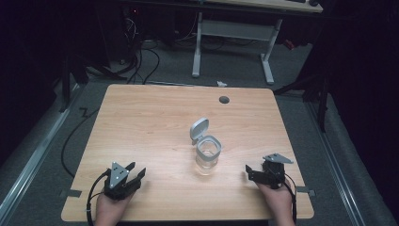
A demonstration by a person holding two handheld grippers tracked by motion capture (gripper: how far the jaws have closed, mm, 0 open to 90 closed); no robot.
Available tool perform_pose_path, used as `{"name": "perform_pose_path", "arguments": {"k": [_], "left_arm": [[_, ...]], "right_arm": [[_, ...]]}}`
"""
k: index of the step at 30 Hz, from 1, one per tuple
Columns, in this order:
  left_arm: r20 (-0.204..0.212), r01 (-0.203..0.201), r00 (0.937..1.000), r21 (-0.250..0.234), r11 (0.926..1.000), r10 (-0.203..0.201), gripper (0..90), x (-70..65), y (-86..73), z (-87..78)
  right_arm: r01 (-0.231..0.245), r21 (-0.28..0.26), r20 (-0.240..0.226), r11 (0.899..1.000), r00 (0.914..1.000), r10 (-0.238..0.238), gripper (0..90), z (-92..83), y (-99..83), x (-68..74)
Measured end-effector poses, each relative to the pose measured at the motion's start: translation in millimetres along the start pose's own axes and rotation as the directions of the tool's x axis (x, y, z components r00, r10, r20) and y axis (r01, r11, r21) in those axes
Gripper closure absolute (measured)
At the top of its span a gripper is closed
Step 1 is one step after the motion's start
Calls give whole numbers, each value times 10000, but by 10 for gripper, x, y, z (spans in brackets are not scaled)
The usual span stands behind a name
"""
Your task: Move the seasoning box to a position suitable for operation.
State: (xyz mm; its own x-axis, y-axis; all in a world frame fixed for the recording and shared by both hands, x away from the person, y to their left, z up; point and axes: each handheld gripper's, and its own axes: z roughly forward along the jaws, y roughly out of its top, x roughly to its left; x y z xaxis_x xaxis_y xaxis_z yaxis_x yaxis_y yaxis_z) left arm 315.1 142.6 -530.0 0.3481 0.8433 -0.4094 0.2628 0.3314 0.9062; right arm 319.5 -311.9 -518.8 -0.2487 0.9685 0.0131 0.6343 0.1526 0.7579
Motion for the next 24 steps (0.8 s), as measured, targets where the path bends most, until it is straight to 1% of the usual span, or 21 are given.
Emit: {"name": "perform_pose_path", "arguments": {"k": [1, 2, 3, 4, 5, 6, 7, 9, 10, 11, 13, 14, 16, 17, 19, 21, 23, 24], "left_arm": [[-20, -17, 10000, -19, 10000, 17, 508, 3, 14, 0], [-48, 40, 10000, -32, 10000, -40, 509, 9, 26, -3], [-48, 40, 10000, -32, 10000, -40, 510, 9, 26, -3], [-108, 153, 9998, -53, 9999, -154, 511, 20, 40, -4], [-108, 153, 9998, -53, 9999, -154, 511, 20, 40, -4], [-118, 140, 9998, -6, 9999, -140, 512, 33, 43, -20], [-115, 90, 9999, 35, 10000, -90, 512, 41, 40, -32], [-127, 79, 9999, 50, 10000, -78, 512, 53, 42, -51], [-127, 79, 9999, 50, 10000, -78, 512, 53, 42, -51], [-120, 172, 9998, 9, 9999, -172, 513, 67, 57, -76], [-64, 137, 9999, 31, 9999, -136, 515, 85, 71, -90], [-17, 113, 9999, 34, 9999, -113, 516, 88, 76, -90], [49, -59, 10000, 71, 10000, 59, 521, 83, 78, -88], [60, -124, 9999, 74, 9999, 124, 523, 78, 73, -87], [70, -218, 9997, 172, 9996, 217, 528, 76, 56, -84], [80, -227, 9997, 198, 9995, 226, 528, 74, 44, -80], [80, -304, 9995, 297, 9991, 302, 532, 67, 28, -73], [88, -275, 9996, 293, 9992, 273, 533, 64, 28, -71]], "right_arm": [[46, -223, -292, 9997, 9996, -53, 149, -35, -2, 14], [140, -316, -442, 9994, 9989, -154, 154, -75, 1, 37], [140, -316, -442, 9994, 9989, -154, 154, -75, 1, 37], [78, -633, -451, 9980, 9989, -106, 233, -126, -40, 44], [78, -633, -451, 9980, 9989, -106, 233, -126, -40, 44], [-7, -880, -401, 9961, 9992, -29, 343, -160, -81, 41], [-48, -964, -432, 9953, 9991, 6, 358, -172, -89, 40], [-40, -1123, -287, 9937, 9996, 7, 401, -203, -83, 64], [-40, -1123, -287, 9937, 9996, 7, 401, -203, -83, 64], [10, -1267, -235, 9919, 9997, -40, 423, -210, -78, 96], [125, -1126, -316, 9936, 9994, -161, 436, -185, -77, 125], [255, -1003, -302, 9946, 9991, -286, 454, -166, -79, 153], [549, -880, -374, 9946, 9976, -584, 509, -128, -83, 202], [589, -852, -359, 9946, 9974, -621, 537, -123, -81, 219], [487, -970, -344, 9941, 9980, -523, 567, -121, -67, 242], [492, -1071, -311, 9930, 9981, -529, 568, -117, -58, 248], [677, -1180, -372, 9907, 9967, -725, 568, -104, -26, 278], [673, -1222, -475, 9902, 9962, -736, 568, -97, -9, 292]]}}
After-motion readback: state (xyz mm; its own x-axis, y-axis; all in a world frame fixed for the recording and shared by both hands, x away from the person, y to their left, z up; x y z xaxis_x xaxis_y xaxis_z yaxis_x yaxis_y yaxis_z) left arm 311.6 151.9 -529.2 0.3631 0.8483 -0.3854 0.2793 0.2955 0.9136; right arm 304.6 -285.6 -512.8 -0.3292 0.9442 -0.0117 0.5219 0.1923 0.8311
